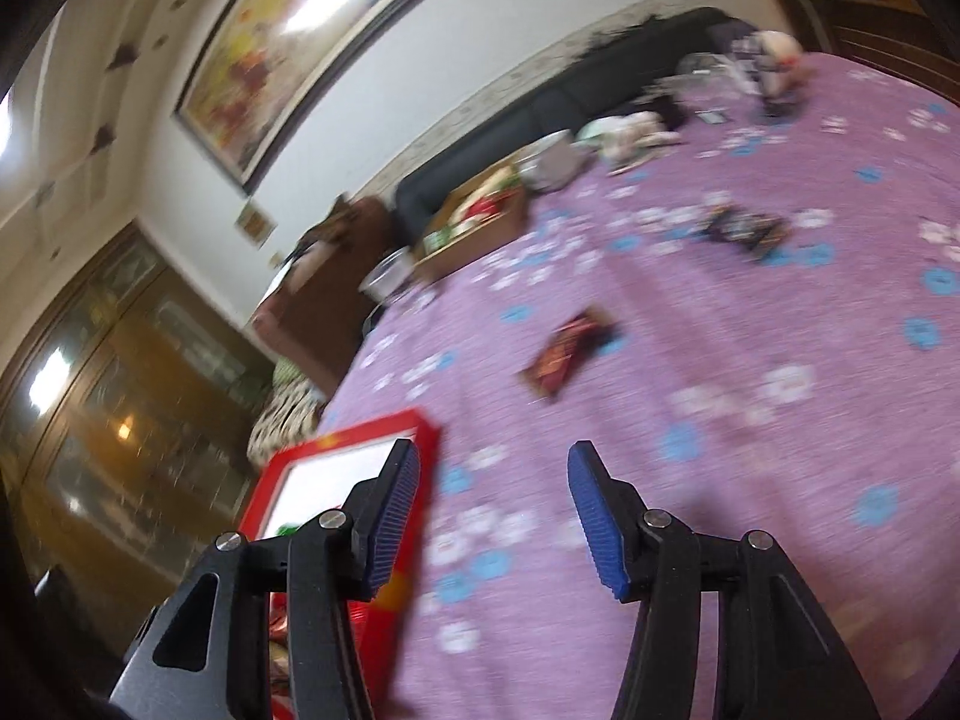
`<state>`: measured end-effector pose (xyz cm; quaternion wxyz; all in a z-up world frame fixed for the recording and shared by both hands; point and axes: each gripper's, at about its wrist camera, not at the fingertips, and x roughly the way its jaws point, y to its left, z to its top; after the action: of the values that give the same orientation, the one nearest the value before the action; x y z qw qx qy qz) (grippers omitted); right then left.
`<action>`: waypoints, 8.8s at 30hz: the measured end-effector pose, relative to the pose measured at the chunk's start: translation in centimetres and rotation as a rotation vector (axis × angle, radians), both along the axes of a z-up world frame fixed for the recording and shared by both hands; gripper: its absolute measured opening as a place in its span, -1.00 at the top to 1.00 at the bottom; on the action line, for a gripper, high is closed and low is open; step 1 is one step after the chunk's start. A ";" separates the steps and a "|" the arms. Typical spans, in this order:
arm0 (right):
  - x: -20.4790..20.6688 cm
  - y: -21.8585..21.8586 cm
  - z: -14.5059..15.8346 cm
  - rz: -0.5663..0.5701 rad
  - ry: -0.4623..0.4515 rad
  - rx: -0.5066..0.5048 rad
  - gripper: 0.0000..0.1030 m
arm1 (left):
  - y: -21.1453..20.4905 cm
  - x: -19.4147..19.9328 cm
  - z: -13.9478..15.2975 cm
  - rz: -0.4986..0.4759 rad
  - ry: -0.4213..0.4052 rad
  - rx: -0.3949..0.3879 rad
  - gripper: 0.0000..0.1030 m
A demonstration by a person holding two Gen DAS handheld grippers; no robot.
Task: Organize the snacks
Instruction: 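Grasp the brown biscuit packet with the left tool while the right tool moves toward a dark packet, then close the right tool on the dark purple packet on the tablecloth, then carry the brown biscuit packet and dark purple packet over the tray with both tools, then open both tools to drop the biscuit packet and purple packet into the tray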
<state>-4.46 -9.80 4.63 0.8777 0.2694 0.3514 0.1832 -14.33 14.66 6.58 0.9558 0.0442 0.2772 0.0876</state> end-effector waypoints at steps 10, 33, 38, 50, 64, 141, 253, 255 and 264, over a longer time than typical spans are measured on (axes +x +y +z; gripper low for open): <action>1.9 -11.6 -0.4 -0.181 0.004 0.014 -0.21 | -10.5 6.2 -0.7 -0.197 0.144 0.126 -0.66; 3.4 -14.9 -4.5 -0.222 0.129 0.223 -0.24 | -12.2 22.8 -5.7 -0.093 0.354 -0.019 -0.67; 3.7 -14.3 -4.4 -0.207 0.132 0.213 -0.24 | -11.7 23.4 -5.9 -0.075 0.344 -0.132 -0.66; 4.3 -13.4 -4.0 -0.224 0.115 0.085 -0.24 | -10.8 23.5 -5.2 -0.173 0.308 -0.301 0.42; 13.6 -7.4 -0.2 -0.011 0.054 -0.383 -0.24 | -10.0 23.0 -4.6 -0.227 0.317 -0.382 0.42; -11.8 -6.3 -0.6 0.045 0.084 -0.263 0.19 | -14.3 -2.7 -0.4 -0.379 0.177 0.019 0.41; 0.8 24.7 -1.5 0.501 0.082 -0.297 0.18 | 12.0 2.6 -3.2 0.080 0.168 -0.189 0.40; 0.9 24.9 -1.5 0.499 0.076 -0.308 0.16 | 12.0 2.7 -3.2 0.088 0.171 -0.185 0.37; 0.4 24.1 -0.7 0.457 0.032 -0.319 -0.18 | 11.2 2.1 -2.6 0.123 0.160 -0.129 -0.48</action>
<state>-4.11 14.27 3.97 0.8392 0.0444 0.4414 0.3146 -12.25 25.89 4.02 0.9243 -0.0274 0.3598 0.1243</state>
